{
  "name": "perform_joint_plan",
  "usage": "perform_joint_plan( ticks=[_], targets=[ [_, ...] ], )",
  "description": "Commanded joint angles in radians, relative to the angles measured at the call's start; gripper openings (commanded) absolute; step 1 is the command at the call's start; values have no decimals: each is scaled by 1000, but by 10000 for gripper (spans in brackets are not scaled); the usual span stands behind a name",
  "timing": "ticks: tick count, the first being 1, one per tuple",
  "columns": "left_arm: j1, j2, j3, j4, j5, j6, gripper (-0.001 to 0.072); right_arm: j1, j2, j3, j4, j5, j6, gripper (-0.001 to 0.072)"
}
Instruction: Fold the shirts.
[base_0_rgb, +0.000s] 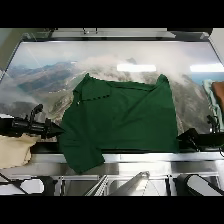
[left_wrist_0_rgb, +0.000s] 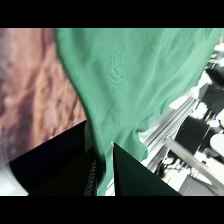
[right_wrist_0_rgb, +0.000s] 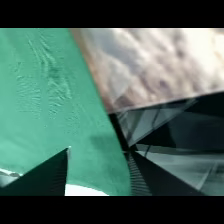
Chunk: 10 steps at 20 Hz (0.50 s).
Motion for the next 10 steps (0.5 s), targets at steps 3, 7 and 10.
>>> perform_joint_plan(
  ticks=[3, 7, 10],
  targets=[
    [-49, 0, 0, 63, 21, 4, 105, 1, -49, -7, 77, 28, -79, 293],
    [-49, 0, 0, 61, 22, 5, 105, 1, -54, -8, 45, 46, -79, 293],
    [-49, 0, 0, 62, 23, 5, 105, 2, -80, -20, 45, 53, -79, 293]
  ],
)
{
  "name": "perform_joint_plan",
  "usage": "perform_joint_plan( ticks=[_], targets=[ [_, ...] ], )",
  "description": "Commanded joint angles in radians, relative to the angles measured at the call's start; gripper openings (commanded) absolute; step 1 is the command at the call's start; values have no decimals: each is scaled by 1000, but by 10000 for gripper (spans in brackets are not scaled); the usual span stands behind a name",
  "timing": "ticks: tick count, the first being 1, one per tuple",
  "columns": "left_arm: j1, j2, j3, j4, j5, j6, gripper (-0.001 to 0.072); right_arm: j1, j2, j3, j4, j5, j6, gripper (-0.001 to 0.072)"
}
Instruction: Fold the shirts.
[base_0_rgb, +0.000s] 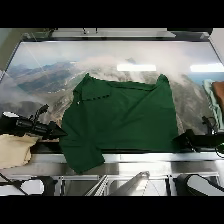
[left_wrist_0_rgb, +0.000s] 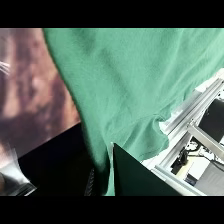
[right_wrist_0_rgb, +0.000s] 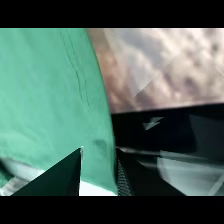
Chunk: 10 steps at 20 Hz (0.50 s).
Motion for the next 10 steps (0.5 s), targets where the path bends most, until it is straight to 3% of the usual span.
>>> perform_joint_plan(
  ticks=[1, 2, 10],
  targets=[
    [-2, 0, 0, 5, 2, 0, 90, 2, -28, -11, -5, 18, -5, 293],
    [-2, 0, 0, 5, -1, 0, 29, 2, -35, -11, -2, 27, -5, 293],
    [-2, 0, 0, 5, -6, 0, 29, 2, -39, -11, -5, 70, -5, 292]
  ],
)
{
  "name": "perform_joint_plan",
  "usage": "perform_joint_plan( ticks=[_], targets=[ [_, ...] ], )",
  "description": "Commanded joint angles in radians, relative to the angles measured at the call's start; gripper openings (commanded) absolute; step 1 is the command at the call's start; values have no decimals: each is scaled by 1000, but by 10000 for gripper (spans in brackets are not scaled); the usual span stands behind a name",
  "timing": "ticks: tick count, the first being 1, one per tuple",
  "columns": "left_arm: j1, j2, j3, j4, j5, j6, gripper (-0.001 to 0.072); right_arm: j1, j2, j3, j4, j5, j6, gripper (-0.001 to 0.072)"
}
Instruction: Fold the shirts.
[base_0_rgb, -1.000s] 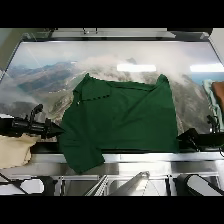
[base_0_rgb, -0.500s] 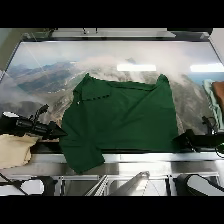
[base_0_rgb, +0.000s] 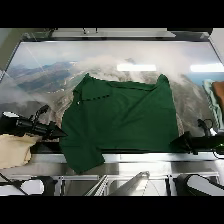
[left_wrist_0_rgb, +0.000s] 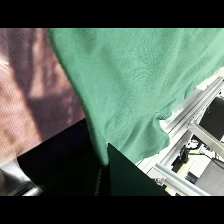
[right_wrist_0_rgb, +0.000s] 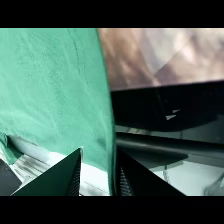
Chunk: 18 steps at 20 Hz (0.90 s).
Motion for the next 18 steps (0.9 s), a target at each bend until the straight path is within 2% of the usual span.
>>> perform_joint_plan(
  ticks=[1, 5, 6, 7, 8, 9, 10, 12, 14, 15, 17, 18],
  targets=[
    [-1, 0, 0, -1, -3, -1, 29, 0, -6, 0, 3, 16, 1, 292],
    [-1, 0, 0, -1, -5, -1, 29, 0, -6, -1, 5, 18, 1, 289],
    [-1, 0, 0, -1, -5, -1, 29, 0, -6, -1, 7, 19, 1, 254],
    [-1, 0, 0, -2, -5, -1, 29, 0, -6, -1, 8, 26, 1, 88],
    [-1, 0, 0, -10, -7, -1, 29, 1, -5, 0, 30, 36, 5, 14],
    [0, 1, 1, -37, -19, 0, 29, 0, -5, 4, 81, 55, 4, 12],
    [-1, 1, 13, -92, -49, 1, 27, 0, -5, 23, 149, 85, 2, 11],
    [-1, 15, 72, -285, -198, 38, 24, 0, -1, 103, 369, 231, -69, 10],
    [-1, 86, 153, -523, -367, 63, 19, 0, 66, 216, 700, 395, -124, 10],
    [-1, 148, 204, -643, -446, 100, 18, -2, 132, 281, 854, 423, -125, 10],
    [13, 299, 310, -822, -449, 136, 20, -13, 299, 455, 1089, 359, -127, 10],
    [32, 383, 378, -908, -448, 154, 21, -30, 378, 541, 1140, 293, -127, 11]
  ],
)
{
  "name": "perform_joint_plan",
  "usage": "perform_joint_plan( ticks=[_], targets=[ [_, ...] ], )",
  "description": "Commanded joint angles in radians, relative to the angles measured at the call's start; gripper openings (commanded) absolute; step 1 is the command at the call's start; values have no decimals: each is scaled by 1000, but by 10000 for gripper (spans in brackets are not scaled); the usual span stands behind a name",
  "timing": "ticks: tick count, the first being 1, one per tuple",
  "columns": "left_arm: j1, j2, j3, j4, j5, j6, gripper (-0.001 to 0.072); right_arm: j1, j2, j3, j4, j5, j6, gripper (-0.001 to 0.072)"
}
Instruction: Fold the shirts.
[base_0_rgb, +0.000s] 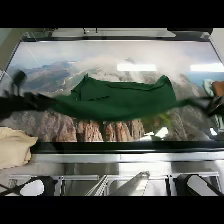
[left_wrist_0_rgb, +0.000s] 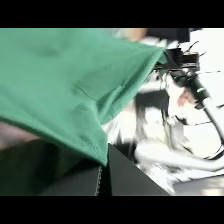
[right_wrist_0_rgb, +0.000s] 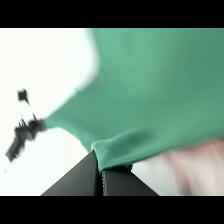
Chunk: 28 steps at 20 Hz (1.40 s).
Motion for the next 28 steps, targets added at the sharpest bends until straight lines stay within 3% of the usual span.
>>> perform_joint_plan(
  ticks=[1, 4, 6, 8, 10, 12, 15, 18, 21, 25, 28],
  targets=[
    [48, 248, 204, -432, -145, 68, 21, -43, 257, 293, 375, -112, -25, 11],
    [204, 420, 388, -782, -140, 68, 21, -123, 453, 476, 346, -375, -25, 11],
    [372, 497, 476, -914, -122, 49, 21, -143, 539, 536, 296, -512, -26, 11],
    [559, 547, 532, -924, -73, -27, 22, -143, 598, 547, 266, -613, -45, 11],
    [631, 547, 558, -861, -53, -43, 23, -143, 610, 547, 245, -618, -84, 11],
    [568, 510, 559, -640, 9, -74, 23, -143, 592, 538, 159, -569, -55, 11],
    [294, 393, 549, -221, 104, -125, 23, -121, 516, 455, 99, -468, -5, 11],
    [17, 237, 473, -1, 204, -120, 23, -45, 441, 269, 71, -428, -10, 11],
    [-147, 39, 409, 132, 331, -116, 23, 61, 327, 67, 22, -493, -88, 11],
    [-198, -259, 459, 209, 390, -113, 19, 174, 30, -46, 22, -636, -221, 11],
    [-196, -454, 576, 209, 393, -115, 18, 244, -269, -34, 233, -639, -406, 11]
  ],
)
